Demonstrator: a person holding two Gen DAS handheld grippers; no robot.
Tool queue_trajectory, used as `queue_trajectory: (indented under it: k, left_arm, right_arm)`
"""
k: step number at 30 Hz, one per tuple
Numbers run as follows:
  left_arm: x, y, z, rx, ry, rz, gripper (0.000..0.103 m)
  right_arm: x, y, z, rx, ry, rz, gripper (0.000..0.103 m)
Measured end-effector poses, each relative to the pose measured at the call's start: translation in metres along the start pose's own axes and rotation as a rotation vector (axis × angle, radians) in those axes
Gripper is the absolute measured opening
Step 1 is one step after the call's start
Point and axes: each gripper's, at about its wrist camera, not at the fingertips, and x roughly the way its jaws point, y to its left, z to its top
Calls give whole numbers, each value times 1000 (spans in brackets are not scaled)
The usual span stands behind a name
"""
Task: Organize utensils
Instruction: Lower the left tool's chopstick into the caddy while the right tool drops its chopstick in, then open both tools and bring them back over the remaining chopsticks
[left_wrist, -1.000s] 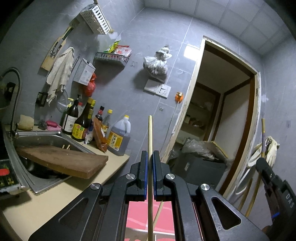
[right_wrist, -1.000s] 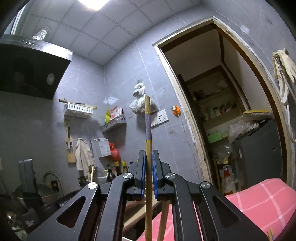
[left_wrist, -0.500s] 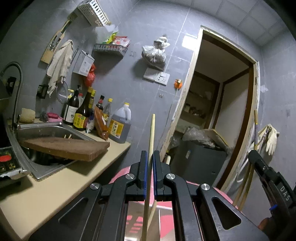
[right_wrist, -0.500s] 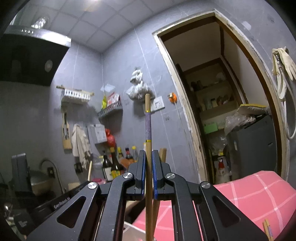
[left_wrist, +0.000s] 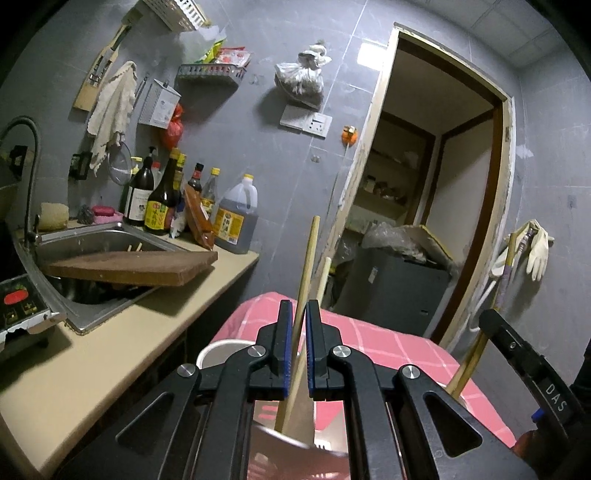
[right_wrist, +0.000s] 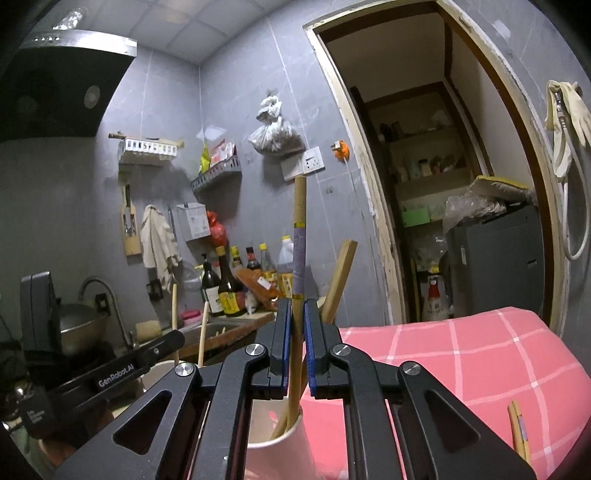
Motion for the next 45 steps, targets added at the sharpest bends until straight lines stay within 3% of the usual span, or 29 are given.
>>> queue_trajectory:
  k: [6, 11, 14, 16, 19, 23, 25, 26, 29, 31, 35, 39, 45]
  left_arm:
    - [-3, -5, -2, 0, 32, -17, 6]
    - [-7, -10, -1, 2, 41, -27, 8]
    - [-11, -12, 2, -2, 39, -35, 11]
    - [-15, -14, 4, -2, 35, -42, 20]
    - [-20, -20, 9, 1, 26, -51, 36]
    - [-28, -33, 13, 21, 7, -64, 44]
    - [-33, -39, 15, 22, -2, -73, 57]
    - [-36, -43, 15, 22, -8, -81, 58]
    - [-41, -54, 16, 39, -12, -98, 62]
    - [-44, -62, 16, 46, -15, -110, 72]
    - [-51, -78, 12, 62, -19, -153, 82]
    - [-53, -93, 5, 66, -5, -194, 94]
    - [-49, -120, -14, 87, 55, -243, 96]
  right_arm:
    - [-5, 0, 0, -20, 22, -2, 7]
    - [-10, -1, 4, -31, 11, -7, 22]
    - [-15, 0, 9, -48, -10, -13, 23]
    - [-20, -1, 13, -57, -28, -17, 28]
    - [-31, -2, 22, -69, -69, -28, 46]
    - [-48, -7, 34, -84, -107, -50, 58]
    - [-58, -11, 39, -87, -121, -62, 64]
    - [-65, -14, 41, -88, -128, -69, 71]
    - [-84, -24, 48, -88, -148, -93, 80]
    - [-98, -30, 52, -94, -154, -112, 86]
    - [-125, -46, 58, -97, -165, -160, 103]
    - [-146, -60, 61, -114, -147, -212, 103]
    - [-162, -75, 55, -141, -93, -271, 103]
